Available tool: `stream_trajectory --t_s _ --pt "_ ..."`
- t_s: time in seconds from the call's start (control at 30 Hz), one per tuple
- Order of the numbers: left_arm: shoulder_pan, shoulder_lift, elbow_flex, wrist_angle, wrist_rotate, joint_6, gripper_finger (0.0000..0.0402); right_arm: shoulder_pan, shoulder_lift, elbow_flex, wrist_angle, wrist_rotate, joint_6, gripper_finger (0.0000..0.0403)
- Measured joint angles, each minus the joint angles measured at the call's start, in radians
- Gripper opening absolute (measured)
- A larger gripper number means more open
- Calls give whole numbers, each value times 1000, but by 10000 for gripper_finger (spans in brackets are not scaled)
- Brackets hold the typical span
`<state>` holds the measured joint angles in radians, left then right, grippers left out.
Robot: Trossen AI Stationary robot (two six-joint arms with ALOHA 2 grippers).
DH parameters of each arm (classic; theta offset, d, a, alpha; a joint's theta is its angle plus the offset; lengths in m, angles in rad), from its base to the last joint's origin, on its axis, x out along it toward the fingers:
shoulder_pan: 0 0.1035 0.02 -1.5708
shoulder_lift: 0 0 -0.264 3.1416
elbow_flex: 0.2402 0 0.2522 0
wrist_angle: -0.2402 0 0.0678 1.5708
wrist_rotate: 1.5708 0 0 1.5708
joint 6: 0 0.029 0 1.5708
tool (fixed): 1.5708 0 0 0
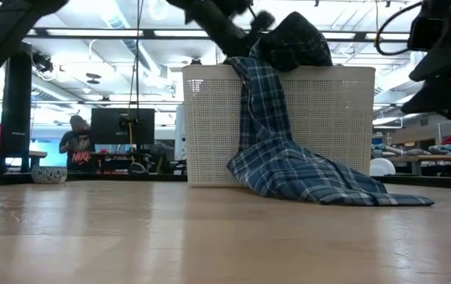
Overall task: Sort clothes
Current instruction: Put the blue long sleeve polo into the white laundry bin
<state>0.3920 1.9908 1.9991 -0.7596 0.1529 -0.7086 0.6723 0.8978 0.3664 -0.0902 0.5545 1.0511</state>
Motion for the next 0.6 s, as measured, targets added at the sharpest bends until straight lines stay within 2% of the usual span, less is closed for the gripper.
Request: stream_trajectory --t_s 0.17,0.3,0.43,0.6 --pt "-41 -89 0 1 -73 132 128 -40 0 0 -1 1 -207 229" --pt "-110 -170 2 1 -170 234 128 -74 37 0 9 2 -290 229" --pt "-198 -236 -19 0 -269 287 128 -104 141 1 30 -9 -317 229" --pt "-287 -312 -121 0 -374 288 128 -149 314 1 219 -44 -432 229"
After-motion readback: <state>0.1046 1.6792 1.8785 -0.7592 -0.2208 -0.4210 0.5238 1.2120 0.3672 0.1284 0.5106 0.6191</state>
